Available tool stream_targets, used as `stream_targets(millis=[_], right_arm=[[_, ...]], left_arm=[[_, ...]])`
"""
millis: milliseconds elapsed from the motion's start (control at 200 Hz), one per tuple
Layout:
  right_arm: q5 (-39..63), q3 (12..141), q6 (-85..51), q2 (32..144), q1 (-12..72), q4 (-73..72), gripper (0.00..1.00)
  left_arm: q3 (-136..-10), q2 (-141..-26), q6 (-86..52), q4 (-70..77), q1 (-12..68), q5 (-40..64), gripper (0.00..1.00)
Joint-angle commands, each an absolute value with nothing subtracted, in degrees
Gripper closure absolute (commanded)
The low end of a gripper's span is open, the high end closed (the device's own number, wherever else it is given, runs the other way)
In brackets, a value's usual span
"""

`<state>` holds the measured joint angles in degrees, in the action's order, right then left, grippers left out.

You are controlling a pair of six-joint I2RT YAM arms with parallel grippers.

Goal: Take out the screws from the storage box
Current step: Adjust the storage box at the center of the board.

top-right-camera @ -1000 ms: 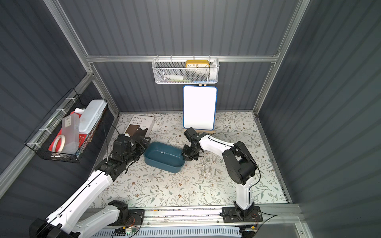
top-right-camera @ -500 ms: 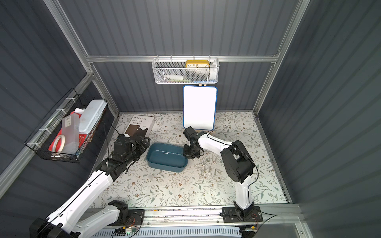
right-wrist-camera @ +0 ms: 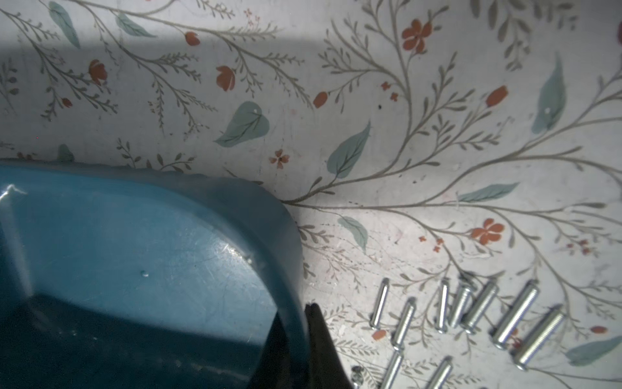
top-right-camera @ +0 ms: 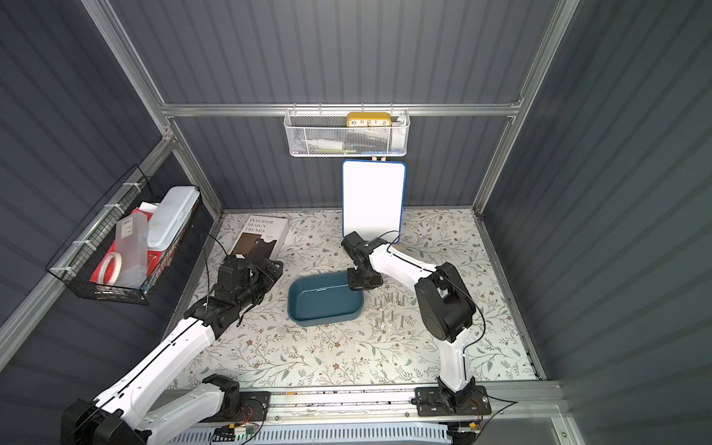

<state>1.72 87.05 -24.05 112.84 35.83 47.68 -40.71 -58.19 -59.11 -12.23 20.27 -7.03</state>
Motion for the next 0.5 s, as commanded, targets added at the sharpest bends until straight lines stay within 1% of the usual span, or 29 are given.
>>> stream_targets(millis=[0, 130, 235, 380, 440, 495], right_arm=[[0.0, 89.1, -21.5, 115.7, 36.1, 51.8, 1.0], [-0.2, 90.5, -21.8, 116.8, 36.1, 52.5, 1.0], [-0.5, 91.0, -21.8, 116.8, 36.1, 52.1, 0.92], [-2.2, 92.2, -22.0, 116.9, 36.1, 52.7, 0.78], [-3.1, 92.7, -22.3, 116.6, 36.1, 53.4, 0.71], [-3.7, 93.0, -22.8, 116.1, 36.1, 53.7, 0.63]], left_arm=[[-39.5, -58.8, -59.8, -10.9, 20.3, -5.8, 0.1], [-39.2, -58.8, -59.8, -10.7, 20.3, -5.7, 0.1], [-39.0, -58.6, -59.8, -10.8, 20.4, -5.8, 0.09], [-38.6, -58.6, -59.9, -10.5, 20.4, -5.7, 0.09], [-38.5, -58.7, -59.9, -10.4, 20.3, -5.8, 0.09], [-38.3, -58.7, -59.8, -10.2, 20.4, -5.7, 0.09]])
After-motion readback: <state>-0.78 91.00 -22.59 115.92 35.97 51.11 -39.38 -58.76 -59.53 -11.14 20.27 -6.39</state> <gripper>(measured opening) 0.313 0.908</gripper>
